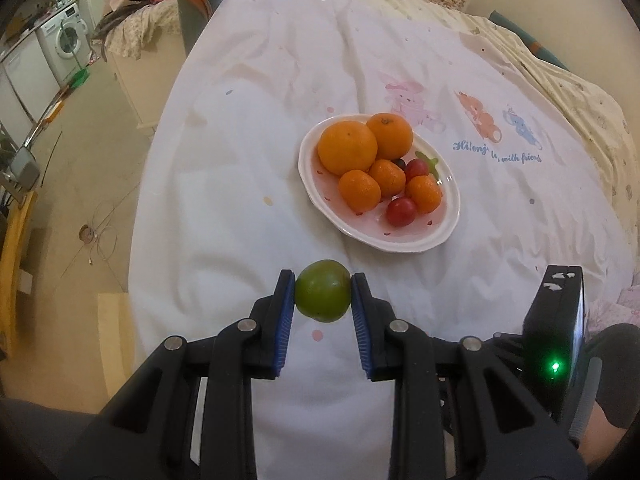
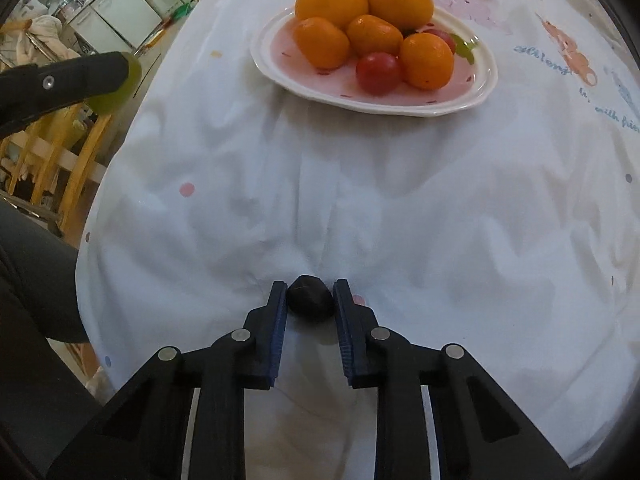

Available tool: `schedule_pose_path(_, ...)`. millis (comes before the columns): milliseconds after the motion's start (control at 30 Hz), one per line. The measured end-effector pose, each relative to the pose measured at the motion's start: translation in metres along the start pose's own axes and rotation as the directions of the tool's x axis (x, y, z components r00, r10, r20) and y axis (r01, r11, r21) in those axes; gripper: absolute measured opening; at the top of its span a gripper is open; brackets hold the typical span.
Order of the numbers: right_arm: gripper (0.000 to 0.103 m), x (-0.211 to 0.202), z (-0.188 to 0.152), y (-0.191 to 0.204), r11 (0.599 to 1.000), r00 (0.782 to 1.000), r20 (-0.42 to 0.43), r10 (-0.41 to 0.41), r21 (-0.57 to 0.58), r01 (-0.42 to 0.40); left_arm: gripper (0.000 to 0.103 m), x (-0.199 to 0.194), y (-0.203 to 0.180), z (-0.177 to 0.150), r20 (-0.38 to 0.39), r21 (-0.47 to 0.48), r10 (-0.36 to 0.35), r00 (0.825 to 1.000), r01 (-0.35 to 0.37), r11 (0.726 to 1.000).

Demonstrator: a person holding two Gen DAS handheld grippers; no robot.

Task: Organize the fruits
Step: 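Carry the green grape and blueberry over the pink plate with both grippers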

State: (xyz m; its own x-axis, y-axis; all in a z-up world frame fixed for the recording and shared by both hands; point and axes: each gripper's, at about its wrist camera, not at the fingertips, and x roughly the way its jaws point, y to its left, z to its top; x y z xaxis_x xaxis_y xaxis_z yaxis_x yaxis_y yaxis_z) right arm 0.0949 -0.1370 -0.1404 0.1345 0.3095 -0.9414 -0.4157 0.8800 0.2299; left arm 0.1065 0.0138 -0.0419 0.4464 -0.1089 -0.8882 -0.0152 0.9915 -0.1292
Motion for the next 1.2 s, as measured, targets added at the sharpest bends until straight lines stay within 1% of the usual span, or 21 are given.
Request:
schedule_pose_path(100,0.024,-0.006,-0.002,-0.003,0.999,1.0,0.012,0.027,0.019,-0.027,0.024,0.0,0.0,-0.001,0.0,-0.001,-0.001,1.0,0.001,1.0)
schedule_pose_path(233,0.024,-0.015,-0.002,-0.013,0.998,0.999,0.032,0.041,0.055,-0.043,0.024,0.0,0.0,-0.001,0.007,-0.005,0.003,1.0,-0.003,1.0)
schedule_pose_path(333,0.024,-0.026,-0.001,-0.023,0.994,0.997,0.063,0.054,0.095,-0.06,0.024,0.001,0.001,-0.002,0.014,-0.01,0.009,1.0,-0.009,1.0)
schedule_pose_path(433,0.024,-0.04,0.0,-0.037,0.985,0.991,0.109,0.079,0.145,-0.095,0.024,0.001,0.001,-0.003,0.017,-0.008,0.015,1.0,-0.015,1.0)
schedule_pose_path(567,0.024,-0.063,0.0,-0.061,0.964,0.975,0.192,0.111,0.216,-0.152,0.024,0.003,-0.002,-0.004,0.011,0.003,0.007,1.0,-0.007,1.0)
schedule_pose_path(633,0.024,-0.072,0.002,-0.066,0.953,0.966,0.228,0.123,0.245,-0.179,0.024,0.003,-0.005,-0.004,0.014,0.012,0.004,1.0,-0.004,1.0)
schedule_pose_path(767,0.024,-0.092,0.008,-0.079,0.928,0.939,0.309,0.151,0.282,-0.242,0.024,0.001,-0.01,0.001,0.026,0.019,-0.016,1.0,0.016,1.0)
schedule_pose_path(867,0.024,-0.106,0.015,-0.088,0.915,0.92,0.355,0.166,0.293,-0.278,0.024,0.0,-0.017,0.008,0.013,0.037,-0.046,0.999,0.045,0.998)
schedule_pose_path(1033,0.024,-0.118,0.031,-0.107,0.894,0.895,0.399,0.197,0.303,-0.332,0.024,-0.002,-0.031,0.023,0.018,0.065,-0.057,0.998,0.056,0.996)
schedule_pose_path(1100,0.024,-0.121,0.036,-0.115,0.89,0.892,0.406,0.2,0.306,-0.338,0.024,0.003,-0.038,0.028,0.012,0.074,-0.06,0.998,0.059,0.995)
schedule_pose_path(1200,0.024,-0.117,0.052,-0.123,0.891,0.892,0.403,0.203,0.303,-0.339,0.024,0.016,-0.047,0.036,-0.005,0.084,-0.064,0.998,0.065,0.994)
